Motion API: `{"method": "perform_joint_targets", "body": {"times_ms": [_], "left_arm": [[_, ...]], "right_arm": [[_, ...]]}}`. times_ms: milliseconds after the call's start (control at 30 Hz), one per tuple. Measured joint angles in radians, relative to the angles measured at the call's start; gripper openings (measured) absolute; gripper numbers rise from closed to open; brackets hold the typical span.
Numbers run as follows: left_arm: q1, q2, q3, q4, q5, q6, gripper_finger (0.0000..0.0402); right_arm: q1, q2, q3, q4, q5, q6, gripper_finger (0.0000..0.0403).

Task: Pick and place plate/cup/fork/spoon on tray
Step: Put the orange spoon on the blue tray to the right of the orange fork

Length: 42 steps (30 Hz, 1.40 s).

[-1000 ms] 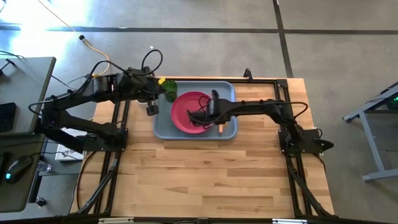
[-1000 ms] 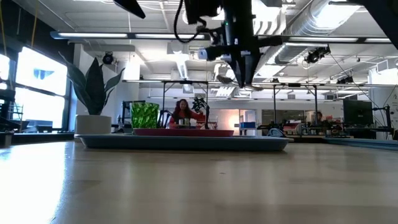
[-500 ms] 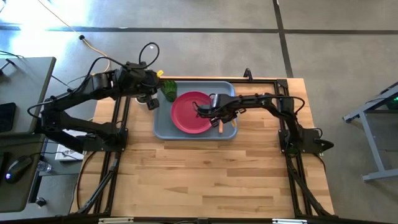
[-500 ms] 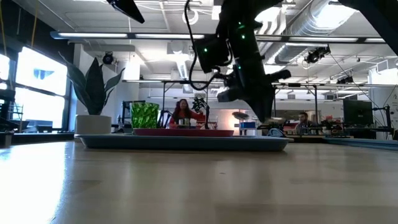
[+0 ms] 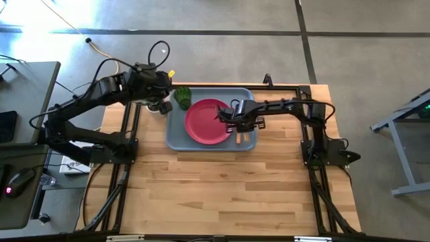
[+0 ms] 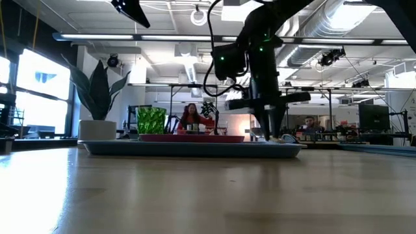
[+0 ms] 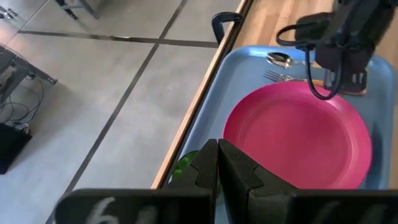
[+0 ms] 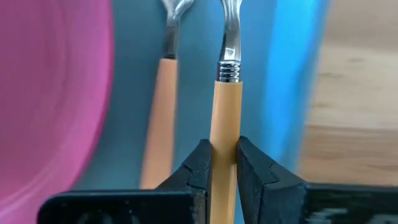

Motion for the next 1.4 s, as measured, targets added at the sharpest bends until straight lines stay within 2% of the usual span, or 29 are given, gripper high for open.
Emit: {"method": "perform_joint_targets", "body": {"times_ms": [167,600,833,1400], "left_arm": [[0.019,0.000,0.000,0.000,0.000,0.000,0.0003],[0.054,0.000,0.000,0.000,0.004,0.002,0.0003],[0.053,0.000,0.000,0.000,0.004,0.003,0.0003],[0.053,0.000,0.000,0.000,0.004,0.002,0.0003]], "right_arm": [[0.000,0.001,-0.043,0.084,-0.030,0.063,0.0026],[-0.034,0.002,-0.053,0.057,-0.027,0.075,0.0026],[-0.065,0.002,-0.052,0.060,-0.037,0.031,0.0026],[-0.058,0.005,-0.052,0.062,-0.093,0.031,0.0026]]}}
